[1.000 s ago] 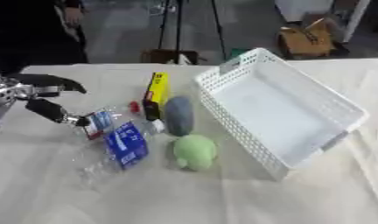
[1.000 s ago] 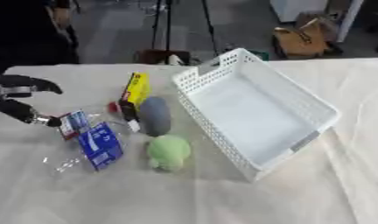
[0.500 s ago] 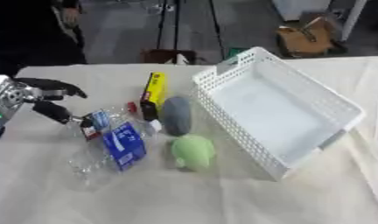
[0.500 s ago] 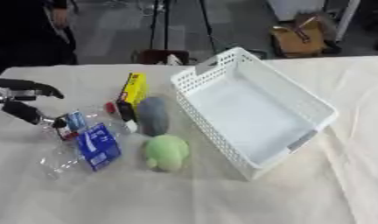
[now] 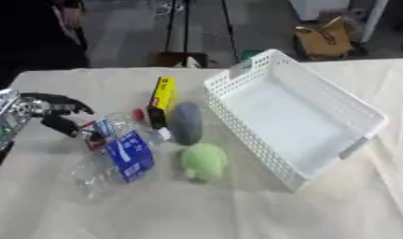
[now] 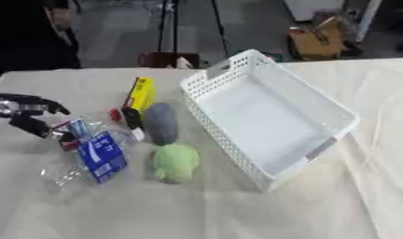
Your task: Pick up objects on the table and place them in the box.
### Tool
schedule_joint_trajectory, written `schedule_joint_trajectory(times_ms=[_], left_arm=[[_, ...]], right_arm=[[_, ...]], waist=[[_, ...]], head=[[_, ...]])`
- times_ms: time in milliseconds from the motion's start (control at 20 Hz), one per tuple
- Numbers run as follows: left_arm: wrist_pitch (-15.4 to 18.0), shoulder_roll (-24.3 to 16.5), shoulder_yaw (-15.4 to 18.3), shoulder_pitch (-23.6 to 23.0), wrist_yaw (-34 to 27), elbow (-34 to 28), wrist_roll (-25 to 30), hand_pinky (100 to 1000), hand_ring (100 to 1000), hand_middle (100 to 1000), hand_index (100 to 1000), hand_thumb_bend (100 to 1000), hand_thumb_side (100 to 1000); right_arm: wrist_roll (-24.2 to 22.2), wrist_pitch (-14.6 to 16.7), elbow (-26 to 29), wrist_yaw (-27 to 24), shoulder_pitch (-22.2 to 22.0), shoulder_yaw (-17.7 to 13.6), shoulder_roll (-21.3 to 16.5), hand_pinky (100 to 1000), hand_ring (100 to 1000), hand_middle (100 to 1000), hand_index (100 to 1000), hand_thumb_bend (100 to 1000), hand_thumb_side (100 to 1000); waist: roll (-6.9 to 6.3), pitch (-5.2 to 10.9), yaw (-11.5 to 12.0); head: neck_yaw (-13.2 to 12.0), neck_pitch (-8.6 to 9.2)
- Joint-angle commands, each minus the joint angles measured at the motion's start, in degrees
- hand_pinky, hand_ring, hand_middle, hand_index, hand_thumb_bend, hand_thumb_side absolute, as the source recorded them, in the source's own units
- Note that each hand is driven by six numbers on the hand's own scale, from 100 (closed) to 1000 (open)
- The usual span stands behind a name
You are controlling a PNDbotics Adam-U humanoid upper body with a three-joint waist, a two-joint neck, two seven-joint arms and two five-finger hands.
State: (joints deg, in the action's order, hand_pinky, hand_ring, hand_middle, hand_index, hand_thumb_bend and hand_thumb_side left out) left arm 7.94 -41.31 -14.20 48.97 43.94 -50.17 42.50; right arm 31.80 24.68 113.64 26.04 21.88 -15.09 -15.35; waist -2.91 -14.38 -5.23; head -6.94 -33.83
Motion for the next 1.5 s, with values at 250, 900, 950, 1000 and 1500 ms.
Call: schedule_joint_trajectory(times_ms=[250,900,950,1000,1500], left_arm=[[-0.76,-0.35,1.07,1.41,1.46,1.42,-0.20,993,1000,1000,1000,607,830],[-0.33,1.47,1.88,1.57,4.17,4.82,-1.42,988,1000,1000,1000,546,863],[-0.01,1.60,1.95,1.58,4.46,5.13,-1.56,985,1000,1000,1000,538,868],[0.30,1.75,2.00,1.57,4.84,5.50,-1.69,985,1000,1000,1000,538,868],[1.72,2.74,2.44,1.62,7.46,7.29,-3.19,970,1000,993,988,475,837]], right_arm=[[-0.10,0.14,0.95,-0.39,0.55,0.02,-0.75,791,766,650,860,100,1000],[-0.16,0.19,0.95,-0.51,0.55,0.02,-0.73,792,766,650,861,100,1000],[-0.16,0.19,0.95,-0.52,0.55,0.01,-0.74,792,766,650,862,100,1000],[-0.16,0.18,0.95,-0.52,0.53,0.01,-0.75,792,766,650,862,100,1000],[-0.19,0.15,0.95,-0.56,0.54,0.00,-0.70,794,766,649,862,100,1000]], waist=[[-0.05,0.77,-0.14],[-0.32,0.65,-0.64],[-0.35,0.65,-0.68],[-0.40,0.65,-0.73],[-0.51,0.58,-1.05]], head=[[-0.12,0.74],[-0.53,1.08],[-0.58,1.09],[-0.67,1.12],[-0.79,1.22]])
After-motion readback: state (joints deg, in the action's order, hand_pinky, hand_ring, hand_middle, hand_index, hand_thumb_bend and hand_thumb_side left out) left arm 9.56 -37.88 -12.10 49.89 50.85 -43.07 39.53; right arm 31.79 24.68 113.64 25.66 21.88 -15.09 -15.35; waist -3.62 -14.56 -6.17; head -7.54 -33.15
